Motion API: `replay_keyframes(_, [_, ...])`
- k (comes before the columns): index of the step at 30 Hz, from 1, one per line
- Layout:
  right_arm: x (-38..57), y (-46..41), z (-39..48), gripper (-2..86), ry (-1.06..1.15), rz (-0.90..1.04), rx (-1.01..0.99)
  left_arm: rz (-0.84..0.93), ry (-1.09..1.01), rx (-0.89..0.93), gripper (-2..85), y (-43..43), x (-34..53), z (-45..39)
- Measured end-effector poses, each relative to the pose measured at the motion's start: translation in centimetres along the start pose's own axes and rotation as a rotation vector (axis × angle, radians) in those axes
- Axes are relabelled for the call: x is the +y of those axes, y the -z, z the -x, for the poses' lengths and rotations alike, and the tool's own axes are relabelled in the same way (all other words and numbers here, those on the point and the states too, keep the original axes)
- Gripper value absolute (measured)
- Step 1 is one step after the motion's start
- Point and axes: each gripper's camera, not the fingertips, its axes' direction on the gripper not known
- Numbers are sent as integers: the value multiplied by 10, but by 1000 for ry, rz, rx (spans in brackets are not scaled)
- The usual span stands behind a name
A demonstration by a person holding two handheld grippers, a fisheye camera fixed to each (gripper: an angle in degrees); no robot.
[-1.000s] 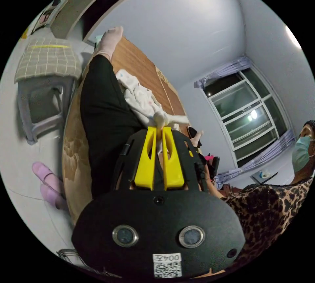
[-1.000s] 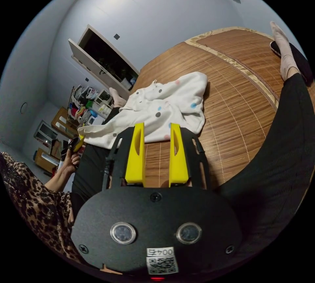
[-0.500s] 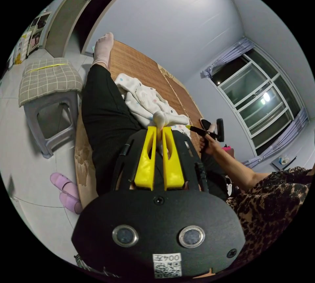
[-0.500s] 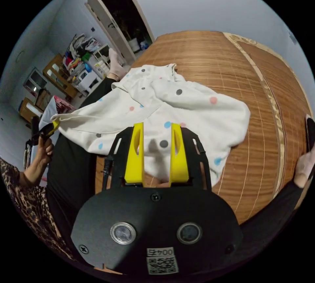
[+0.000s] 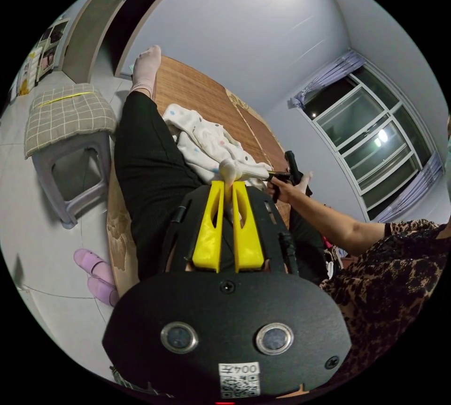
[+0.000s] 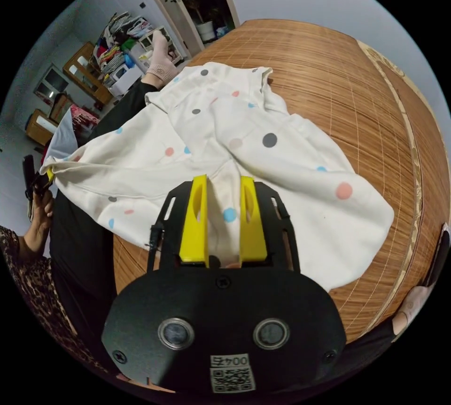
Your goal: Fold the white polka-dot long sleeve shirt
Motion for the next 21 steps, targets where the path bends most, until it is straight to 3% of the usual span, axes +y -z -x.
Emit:
replay_keyframes(4, [10, 11, 11, 29, -6, -52, 40, -3, 6, -1, 32, 7, 6, 7])
replay_keyframes(9, [56, 79, 25, 22, 9, -260, -108, -30, 39, 22, 32, 17, 16, 20])
replay_keyframes(11, [106, 120, 40, 22, 108, -319, -184, -63, 88, 74, 31, 24, 24, 35])
replay_keyframes(14, [173, 135, 58, 32, 155, -197, -221, -86, 167, 176, 32, 28, 33, 60])
replay_keyframes(17, [229, 113, 65, 42, 16, 7, -302, -88, 207, 240, 31, 30, 40, 74])
replay_keyframes(21, [269, 102, 72, 66, -135, 14, -329, -72, 189, 239, 31, 30, 42, 75])
